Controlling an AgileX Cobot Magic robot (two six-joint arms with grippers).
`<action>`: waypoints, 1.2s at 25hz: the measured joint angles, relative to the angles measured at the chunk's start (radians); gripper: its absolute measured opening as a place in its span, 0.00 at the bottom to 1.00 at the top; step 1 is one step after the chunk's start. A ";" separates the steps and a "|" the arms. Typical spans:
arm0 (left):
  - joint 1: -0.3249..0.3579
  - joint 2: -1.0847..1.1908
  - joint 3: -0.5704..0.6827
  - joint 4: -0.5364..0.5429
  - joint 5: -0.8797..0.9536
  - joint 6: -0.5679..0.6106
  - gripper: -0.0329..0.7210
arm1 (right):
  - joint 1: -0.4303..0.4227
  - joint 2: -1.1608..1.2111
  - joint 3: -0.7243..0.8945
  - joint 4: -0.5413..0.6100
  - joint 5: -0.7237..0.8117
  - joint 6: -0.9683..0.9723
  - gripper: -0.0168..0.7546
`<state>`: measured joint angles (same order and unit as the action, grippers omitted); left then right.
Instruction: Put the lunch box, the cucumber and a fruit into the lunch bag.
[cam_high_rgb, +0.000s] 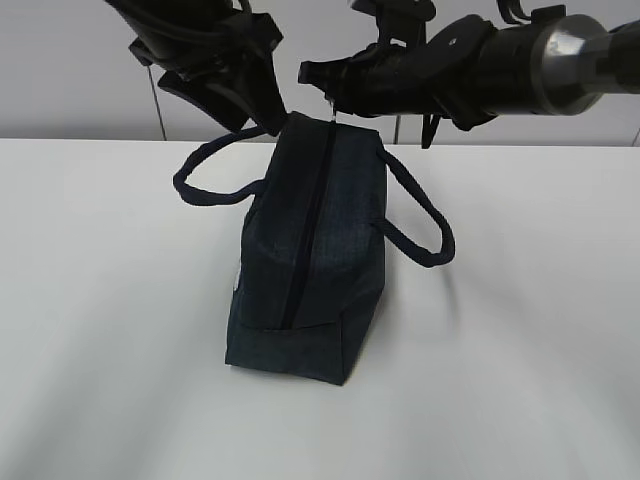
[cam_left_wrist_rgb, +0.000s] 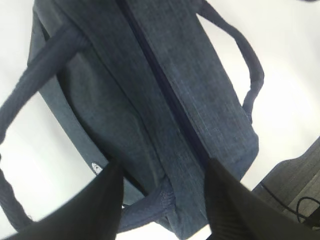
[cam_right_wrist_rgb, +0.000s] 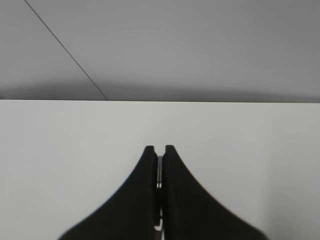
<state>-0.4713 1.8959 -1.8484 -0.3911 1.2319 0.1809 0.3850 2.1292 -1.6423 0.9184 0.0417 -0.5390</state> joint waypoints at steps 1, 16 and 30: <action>0.004 0.013 -0.016 0.000 0.000 -0.009 0.52 | 0.000 0.000 0.000 0.000 0.000 0.000 0.02; 0.010 0.180 -0.123 -0.002 0.001 -0.024 0.52 | 0.000 0.000 0.000 0.000 0.002 -0.001 0.02; 0.010 0.253 -0.154 -0.022 -0.003 -0.024 0.14 | 0.000 0.000 -0.002 0.000 0.006 -0.016 0.02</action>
<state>-0.4615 2.1491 -2.0025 -0.4128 1.2293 0.1564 0.3850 2.1292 -1.6446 0.9184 0.0474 -0.5553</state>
